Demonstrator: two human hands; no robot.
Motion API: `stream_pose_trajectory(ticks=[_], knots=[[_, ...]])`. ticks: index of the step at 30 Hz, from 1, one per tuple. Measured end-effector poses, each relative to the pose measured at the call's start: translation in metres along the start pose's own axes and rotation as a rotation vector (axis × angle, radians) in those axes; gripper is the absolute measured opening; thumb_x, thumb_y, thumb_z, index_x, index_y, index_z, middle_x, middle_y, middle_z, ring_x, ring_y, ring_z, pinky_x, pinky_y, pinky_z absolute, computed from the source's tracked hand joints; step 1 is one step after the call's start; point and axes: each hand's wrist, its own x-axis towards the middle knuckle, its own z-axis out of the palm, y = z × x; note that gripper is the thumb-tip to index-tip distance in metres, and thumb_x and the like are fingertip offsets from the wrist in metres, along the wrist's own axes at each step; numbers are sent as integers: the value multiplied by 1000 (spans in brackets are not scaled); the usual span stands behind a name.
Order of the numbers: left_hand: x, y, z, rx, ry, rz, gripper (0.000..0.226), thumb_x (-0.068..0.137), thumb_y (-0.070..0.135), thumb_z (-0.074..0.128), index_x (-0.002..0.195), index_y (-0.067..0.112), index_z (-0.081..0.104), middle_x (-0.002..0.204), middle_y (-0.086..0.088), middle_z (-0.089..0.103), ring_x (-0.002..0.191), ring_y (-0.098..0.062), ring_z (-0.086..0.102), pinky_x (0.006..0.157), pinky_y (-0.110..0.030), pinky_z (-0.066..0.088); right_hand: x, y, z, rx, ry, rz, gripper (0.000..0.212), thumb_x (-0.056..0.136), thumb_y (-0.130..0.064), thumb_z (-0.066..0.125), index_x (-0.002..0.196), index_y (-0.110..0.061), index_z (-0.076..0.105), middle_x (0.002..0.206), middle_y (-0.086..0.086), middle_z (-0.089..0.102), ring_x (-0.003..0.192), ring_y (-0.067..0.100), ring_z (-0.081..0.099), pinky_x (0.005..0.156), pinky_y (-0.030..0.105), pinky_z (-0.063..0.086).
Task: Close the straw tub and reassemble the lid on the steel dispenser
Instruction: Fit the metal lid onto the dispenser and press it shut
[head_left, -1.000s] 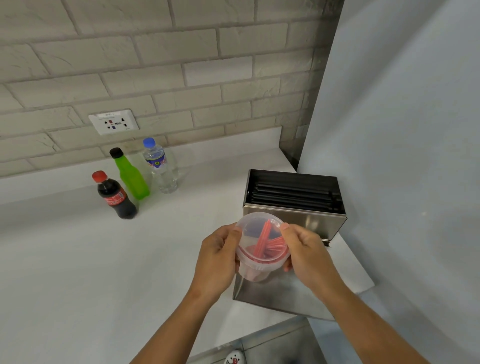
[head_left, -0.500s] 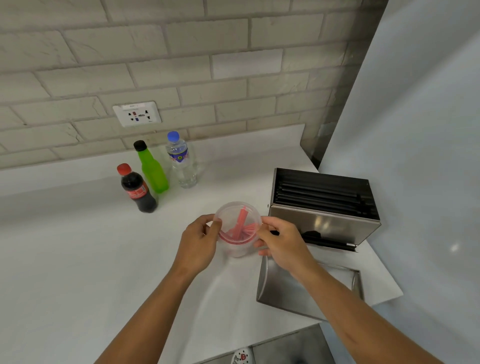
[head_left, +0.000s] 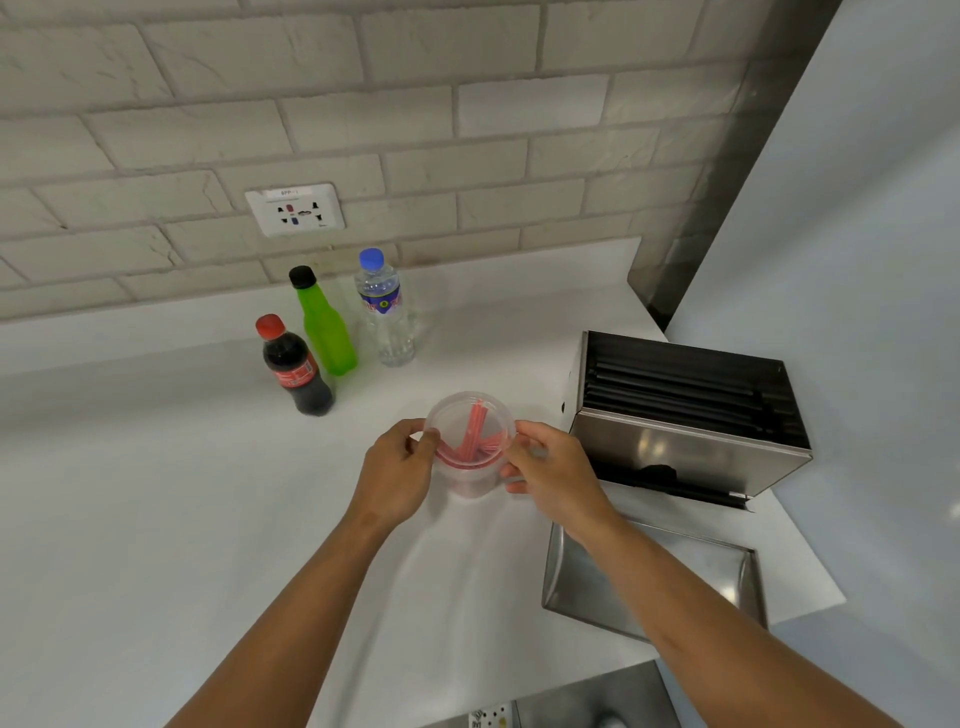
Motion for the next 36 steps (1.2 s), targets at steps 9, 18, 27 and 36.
stream_pose_trajectory(ticks=[9, 18, 27, 36], knots=[[-23, 10, -2, -113, 233, 121, 21, 100, 40, 65, 119, 32, 67, 84, 4, 69, 64, -4, 63, 66, -24, 52, -14, 3, -31, -113, 11, 56, 43, 99, -31, 64, 139, -16, 59, 115, -3, 68, 93, 13, 74, 83, 35, 63], [-67, 33, 34, -189, 32, 273, 8, 100, 28, 66, 101, 34, 72, 70, 10, 63, 61, -6, 55, 59, -12, 46, -70, 13, -120, -208, 68, 3, 21, 98, -31, 66, 118, -39, 68, 99, -18, 75, 97, 5, 72, 88, 24, 56], [-89, 28, 103, -9, -288, 123, 17, 97, 41, 68, 108, 50, 58, 116, 18, 64, 101, 1, 65, 85, -12, 49, -111, 79, -182, -448, 267, 158, 39, 99, -34, 63, 137, -23, 61, 138, -1, 61, 121, 15, 59, 97, 26, 41], [-105, 18, 145, 162, -362, 46, 69, 96, 51, 65, 157, 30, 40, 163, 6, 40, 149, -20, 41, 111, -25, 31, -123, 105, -190, -470, 370, 153, 41, 97, -30, 66, 136, -21, 58, 139, 2, 53, 113, 9, 48, 96, 24, 36]])
